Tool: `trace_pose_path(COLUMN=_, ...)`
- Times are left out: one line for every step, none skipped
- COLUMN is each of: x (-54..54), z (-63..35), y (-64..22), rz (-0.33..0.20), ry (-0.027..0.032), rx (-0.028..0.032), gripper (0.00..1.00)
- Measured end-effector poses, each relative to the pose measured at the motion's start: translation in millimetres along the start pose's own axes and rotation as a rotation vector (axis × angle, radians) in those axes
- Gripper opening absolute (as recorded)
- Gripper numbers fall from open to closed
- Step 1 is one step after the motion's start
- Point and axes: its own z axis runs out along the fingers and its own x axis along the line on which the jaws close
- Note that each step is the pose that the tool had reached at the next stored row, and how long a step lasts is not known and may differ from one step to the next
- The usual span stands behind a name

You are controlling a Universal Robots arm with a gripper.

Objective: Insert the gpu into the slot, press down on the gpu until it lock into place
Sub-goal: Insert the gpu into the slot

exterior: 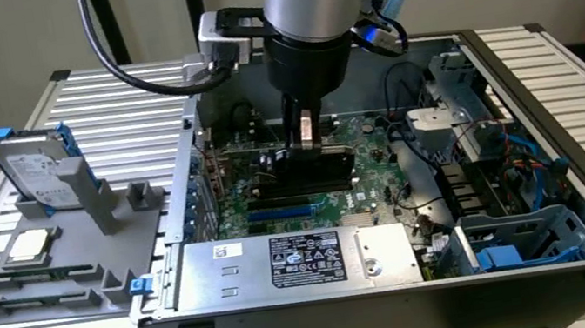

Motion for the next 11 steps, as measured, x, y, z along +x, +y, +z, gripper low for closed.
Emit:
trace_pose_path(x=0.2, z=1.8, y=0.1, rz=0.000, ry=-0.0009, rx=0.0005, gripper=0.26)
trace_pose_path(x=0.4, z=3.6, y=0.2, rz=0.000, ry=-0.0017, rx=0.0010, gripper=0.26)
trace_pose_path(x=0.6, z=5.4, y=0.3, rz=0.000, ry=-0.0029, rx=0.0016, gripper=0.26)
trace_pose_path(x=0.7, z=7.2, y=0.4, rz=-0.001, ry=-0.0042, rx=0.0021, gripper=0.26)
trace_pose_path(x=0.9, z=9.0, y=0.5, rz=-0.001, ry=-0.0056, rx=0.0027, gripper=0.26)
trace_pose_path(x=1.1, z=10.9, y=0.6, rz=-0.001, ry=-0.0071, rx=0.0034, gripper=0.26)
trace_pose_path(x=1.3, z=12.6, y=0.7, rz=-0.001, ry=-0.0087, rx=0.0040, gripper=0.26)
trace_pose_path(x=1.5, z=14.5, y=0.8, rz=-0.001, ry=-0.0108, rx=0.0048, gripper=0.26)
trace_pose_path(x=1.6, z=16.1, y=0.9, rz=-0.002, ry=-0.0130, rx=0.0054, gripper=0.26)
trace_pose_path(x=1.8, z=17.9, y=1.0, rz=-0.002, ry=-0.0156, rx=0.0061, gripper=0.26)
trace_pose_path(x=1.9, z=19.4, y=1.1, rz=-0.002, ry=-0.0183, rx=0.0066, gripper=0.26)
